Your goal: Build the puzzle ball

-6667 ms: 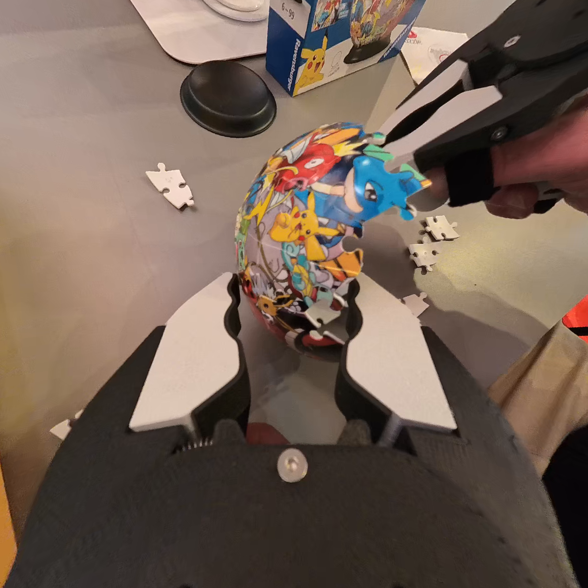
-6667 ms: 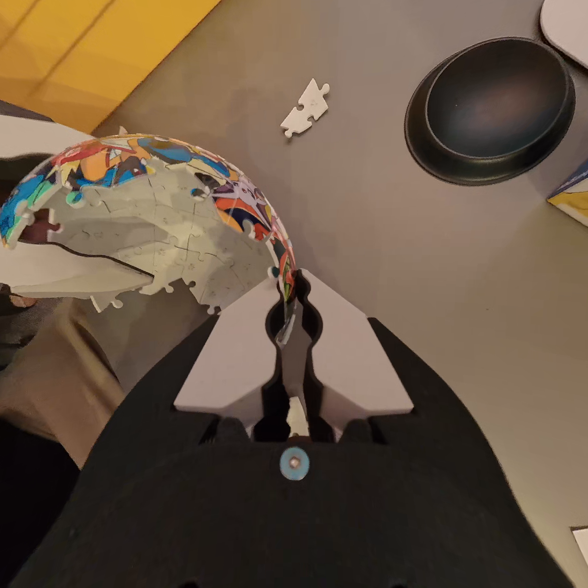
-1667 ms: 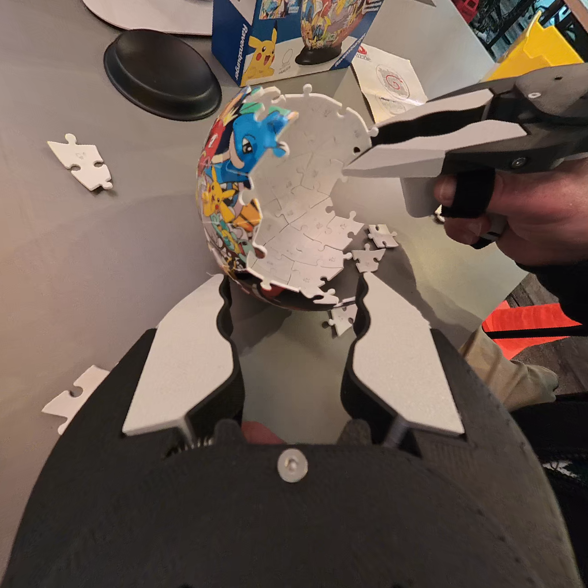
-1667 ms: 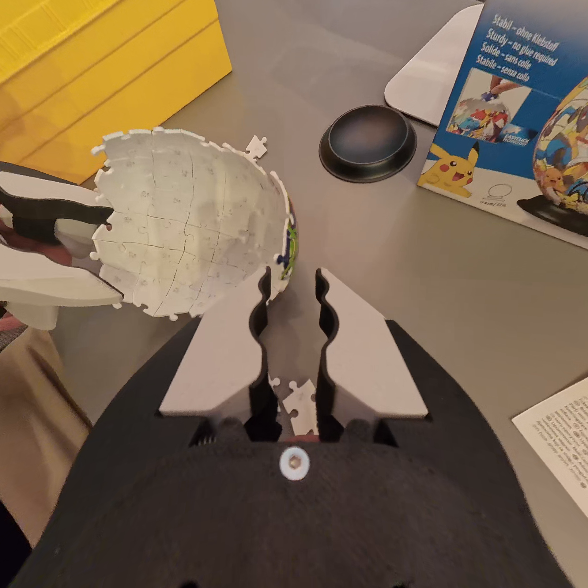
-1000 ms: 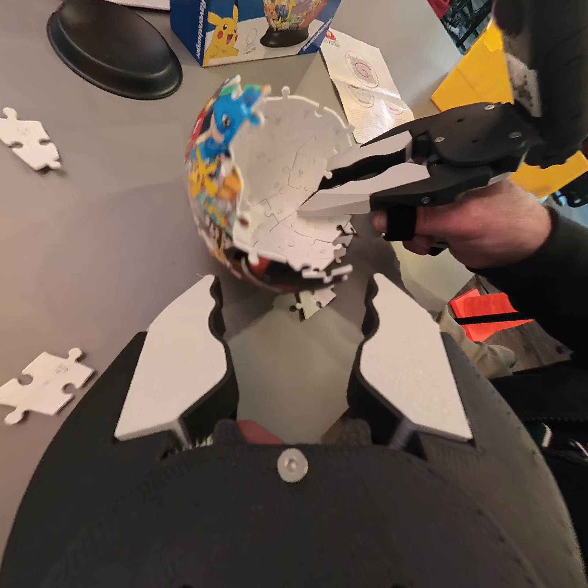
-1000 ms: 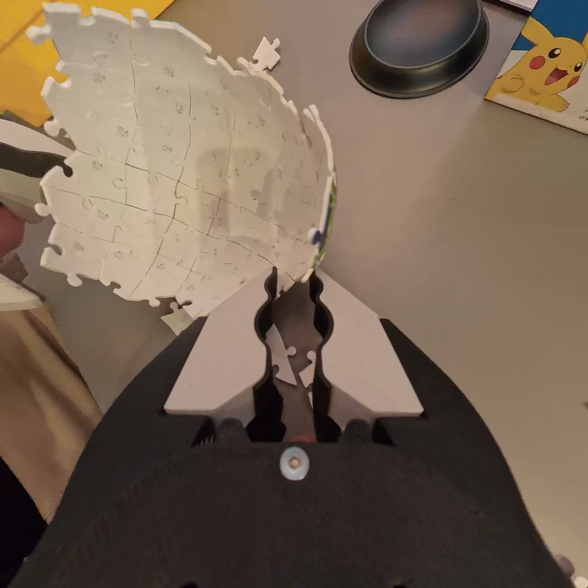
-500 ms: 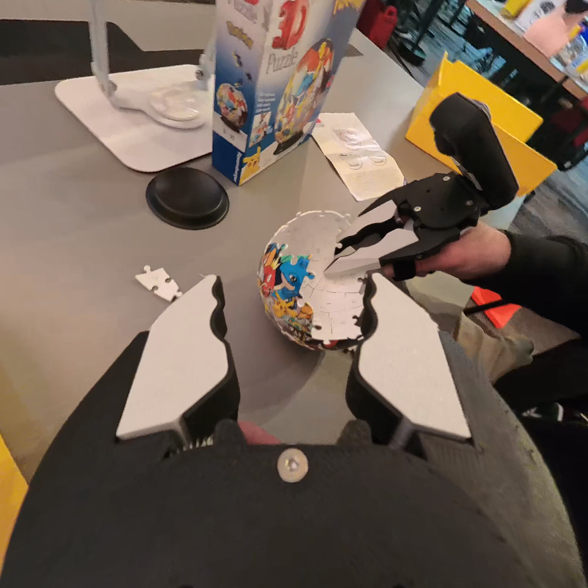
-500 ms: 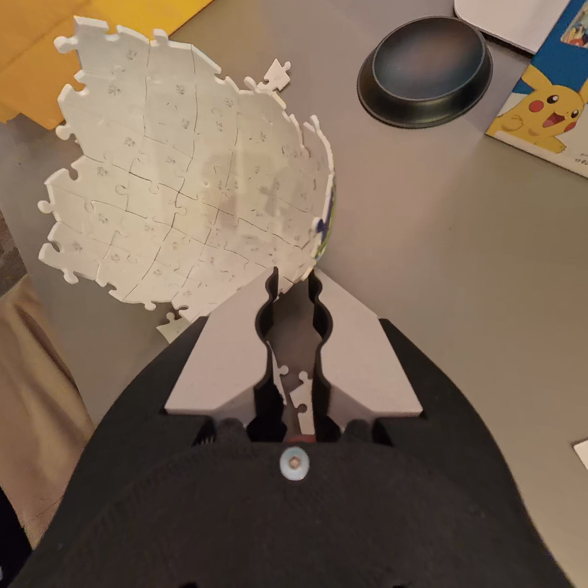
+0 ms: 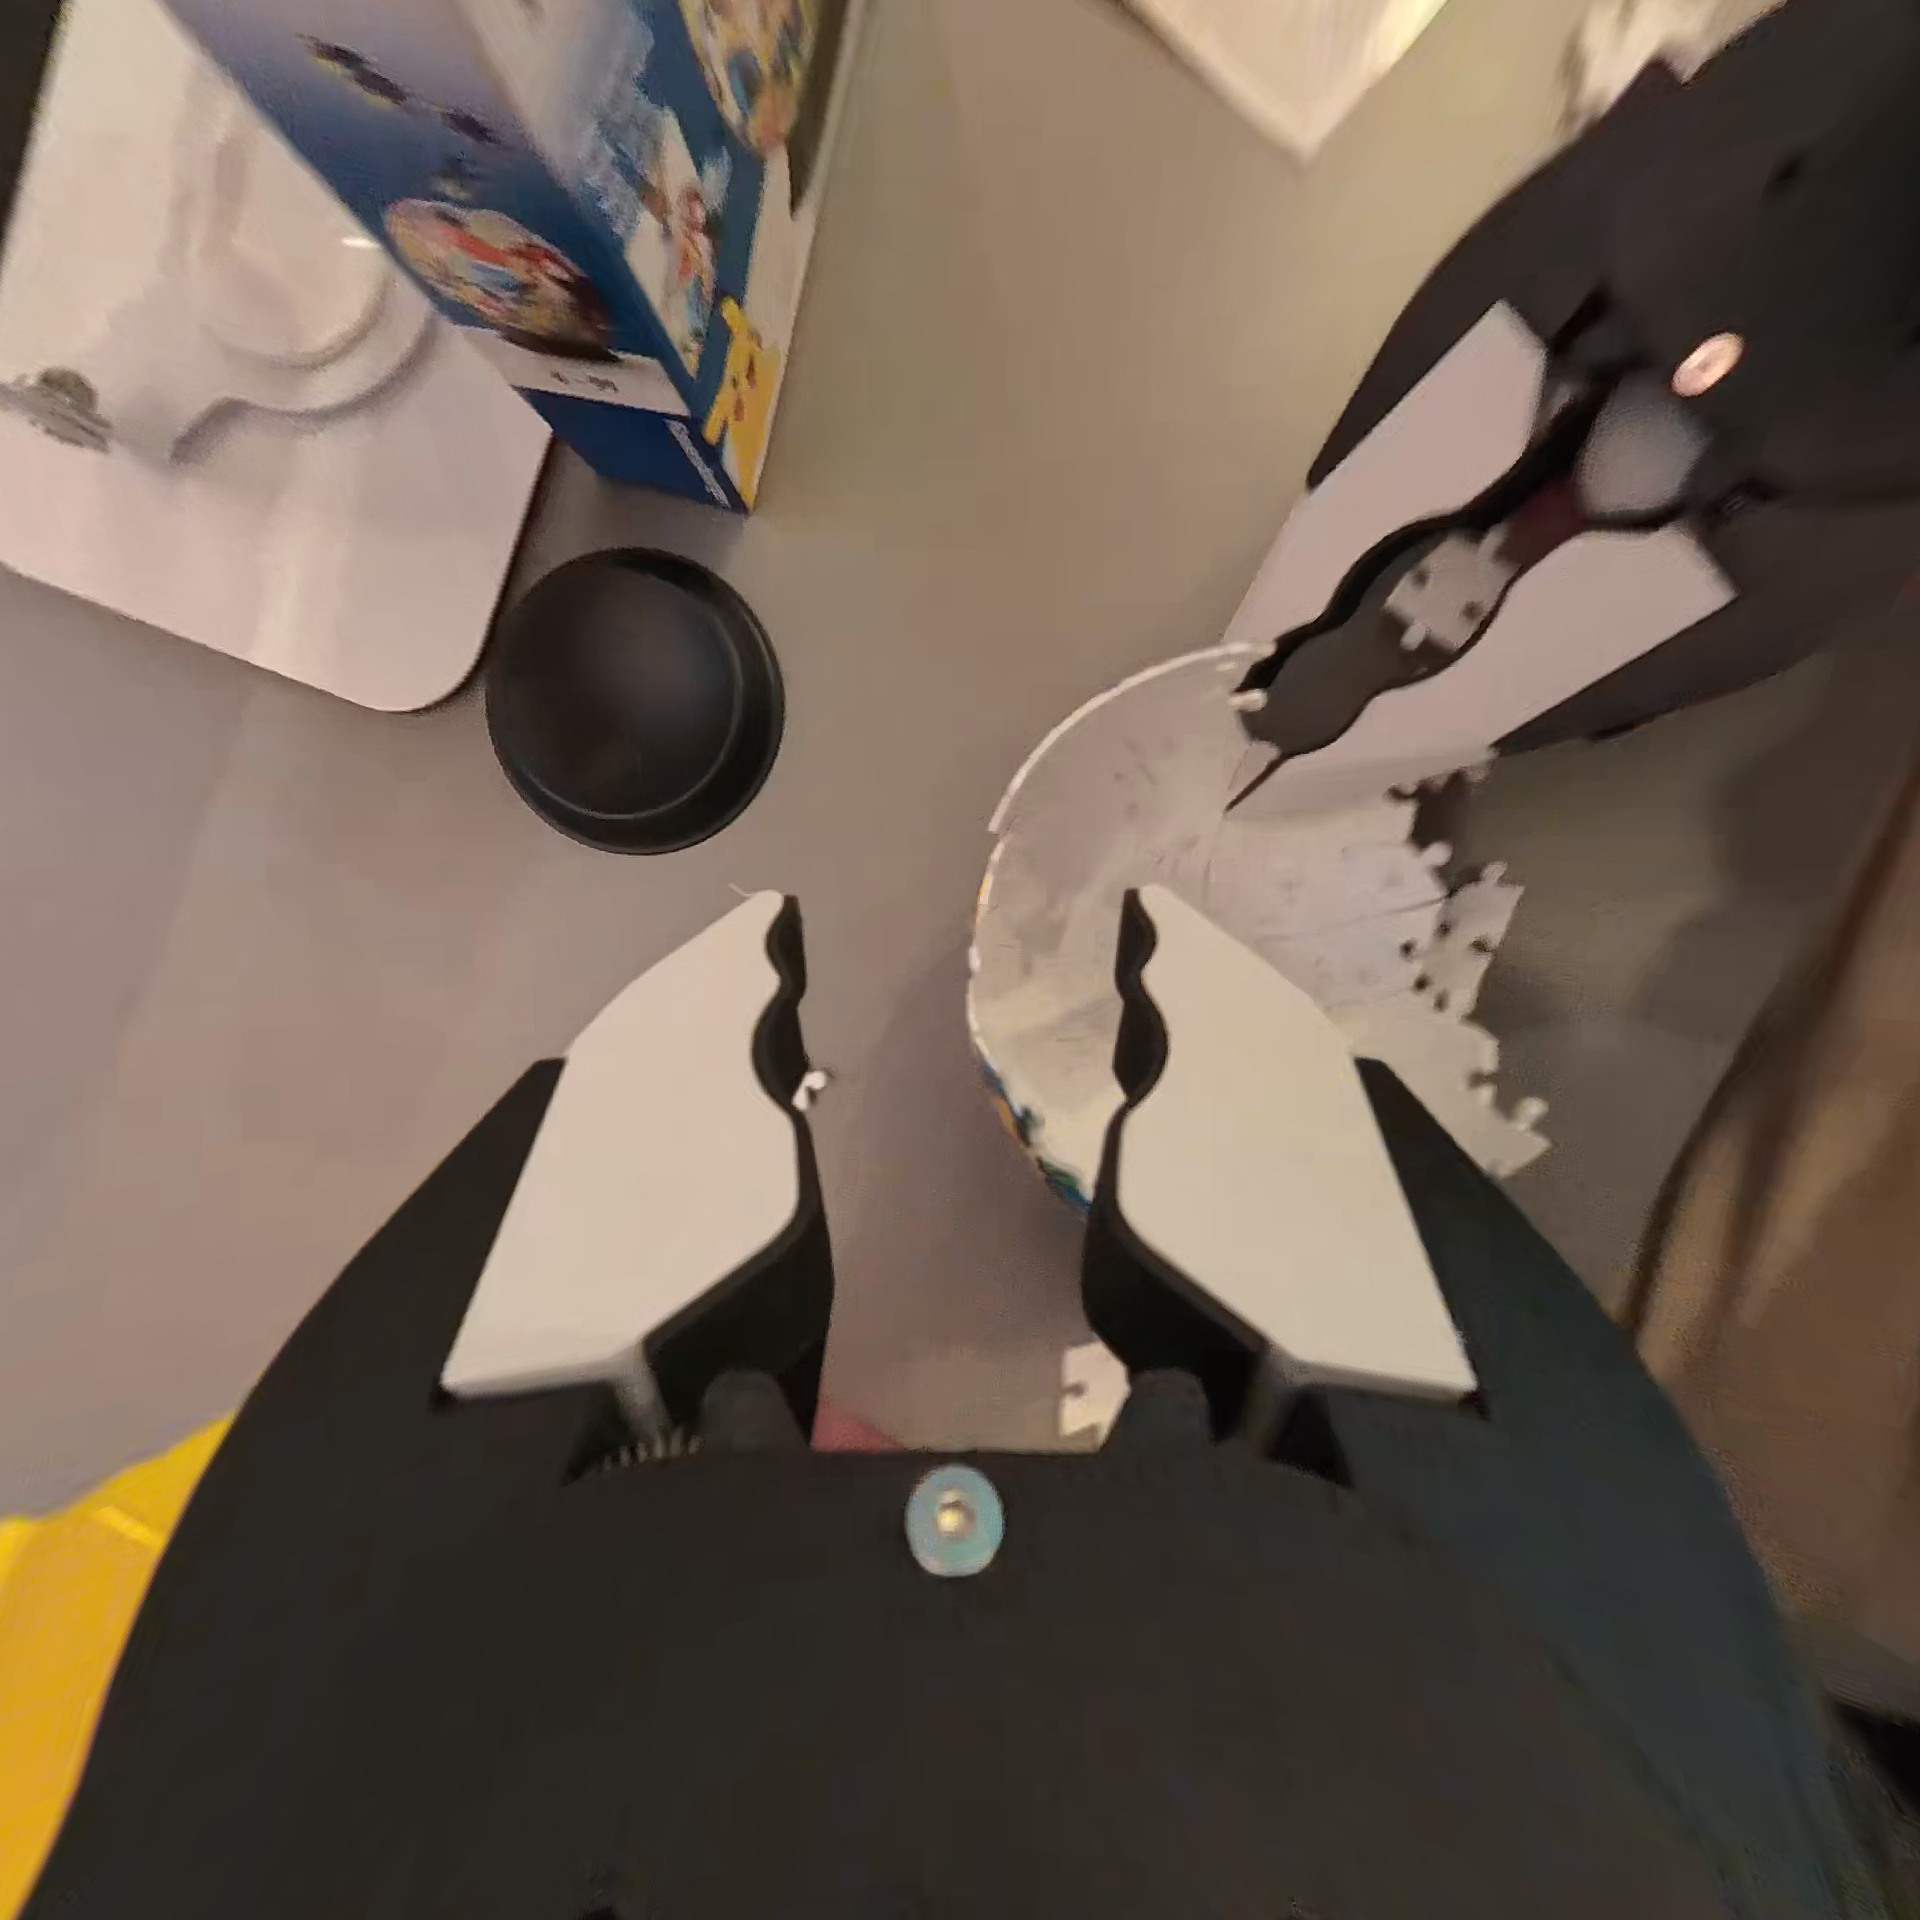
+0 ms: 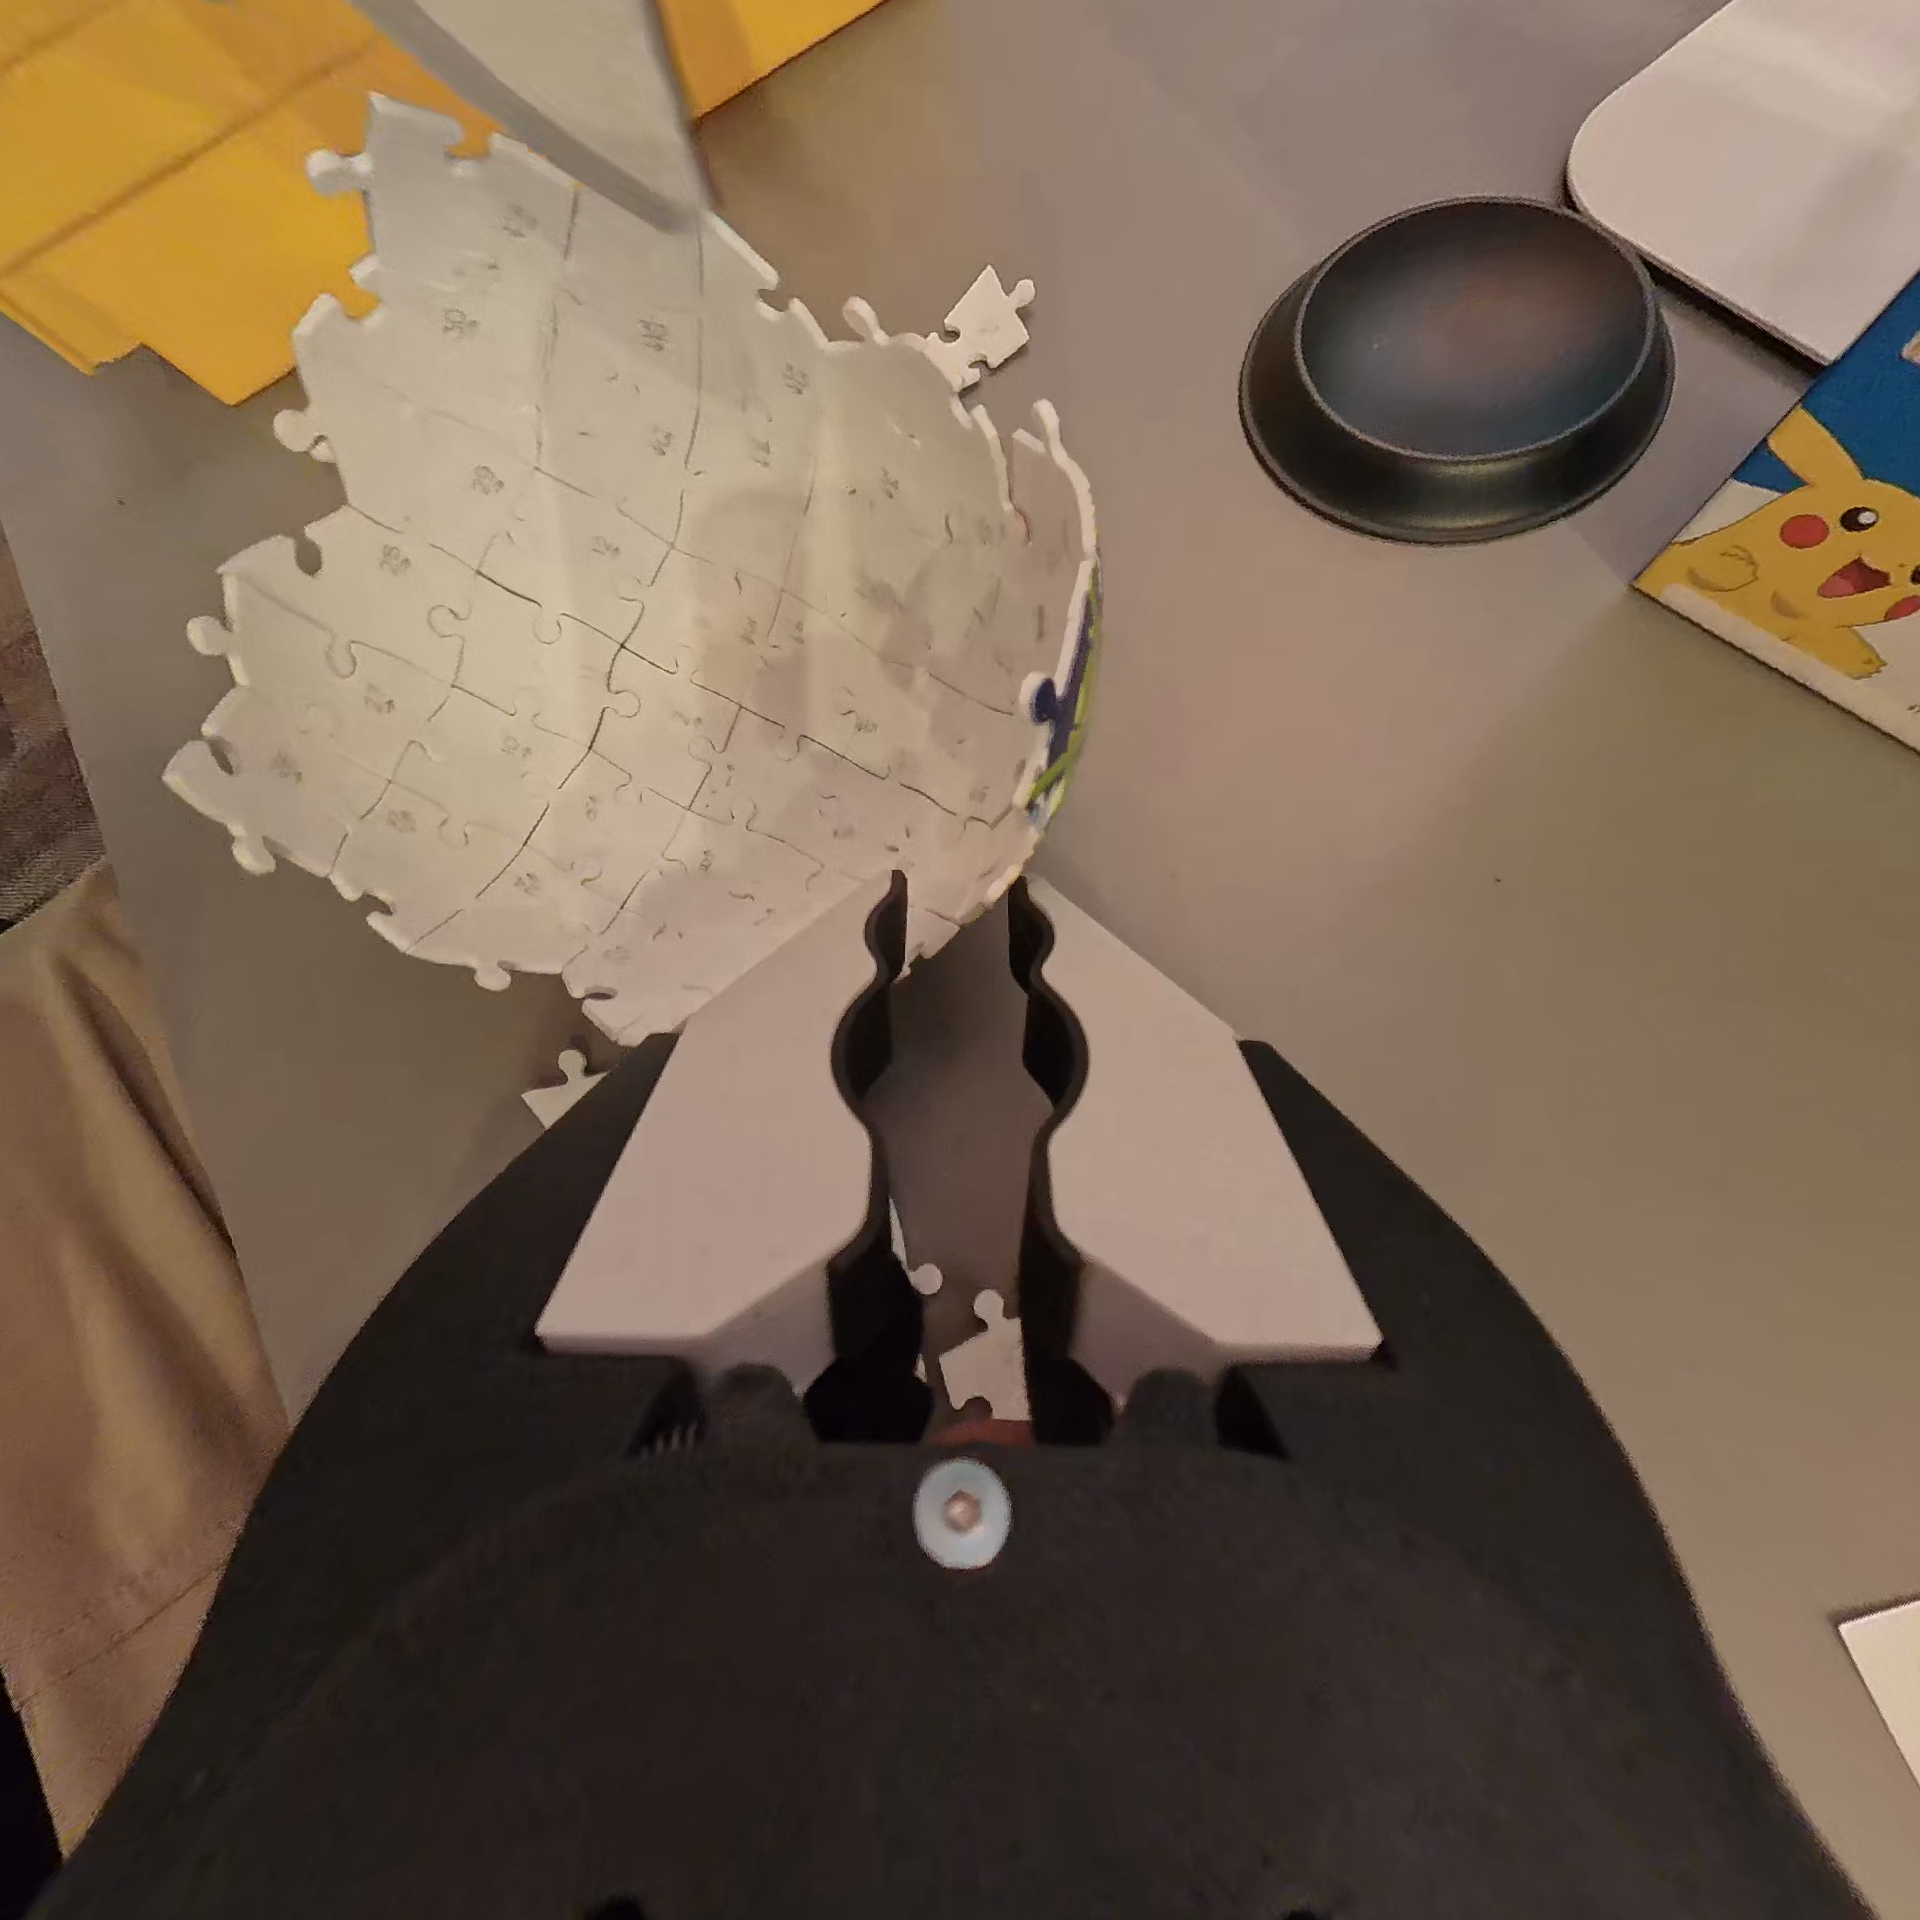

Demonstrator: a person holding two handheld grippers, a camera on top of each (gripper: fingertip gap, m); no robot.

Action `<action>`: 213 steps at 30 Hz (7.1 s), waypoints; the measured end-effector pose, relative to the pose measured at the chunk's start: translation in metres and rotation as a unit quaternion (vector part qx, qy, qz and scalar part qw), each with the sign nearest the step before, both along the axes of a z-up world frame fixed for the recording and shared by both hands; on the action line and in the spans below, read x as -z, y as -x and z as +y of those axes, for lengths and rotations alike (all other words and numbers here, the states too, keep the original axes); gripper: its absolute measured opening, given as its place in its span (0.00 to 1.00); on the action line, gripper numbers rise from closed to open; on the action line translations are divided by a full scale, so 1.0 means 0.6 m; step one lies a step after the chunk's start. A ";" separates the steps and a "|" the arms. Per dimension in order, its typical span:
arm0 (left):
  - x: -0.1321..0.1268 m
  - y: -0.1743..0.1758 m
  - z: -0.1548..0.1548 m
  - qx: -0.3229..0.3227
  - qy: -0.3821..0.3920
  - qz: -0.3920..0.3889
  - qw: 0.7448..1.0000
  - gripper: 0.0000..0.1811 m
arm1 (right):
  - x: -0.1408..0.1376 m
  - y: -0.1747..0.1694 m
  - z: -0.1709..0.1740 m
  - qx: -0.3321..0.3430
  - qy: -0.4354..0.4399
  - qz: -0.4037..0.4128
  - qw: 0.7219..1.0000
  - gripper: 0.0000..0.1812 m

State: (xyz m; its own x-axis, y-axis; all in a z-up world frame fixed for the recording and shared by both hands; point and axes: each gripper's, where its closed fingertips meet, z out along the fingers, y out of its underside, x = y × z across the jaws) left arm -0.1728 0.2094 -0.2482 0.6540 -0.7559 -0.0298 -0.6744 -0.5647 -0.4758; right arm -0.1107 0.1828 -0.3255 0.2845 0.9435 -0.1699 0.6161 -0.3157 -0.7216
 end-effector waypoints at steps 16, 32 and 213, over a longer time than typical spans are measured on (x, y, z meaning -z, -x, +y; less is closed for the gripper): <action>0.096 -0.014 -0.009 0.162 0.121 0.182 0.962 0.04 | -0.007 0.007 -0.006 -0.015 -0.012 0.008 1.000 0.10; 0.089 -0.004 -0.011 0.107 0.112 0.138 0.978 0.01 | -0.020 0.010 -0.001 -0.001 -0.025 0.021 0.999 0.11; 0.087 0.012 -0.043 0.047 0.288 0.365 0.884 0.01 | 0.032 -0.121 -0.035 -0.134 -0.032 -0.105 0.985 0.15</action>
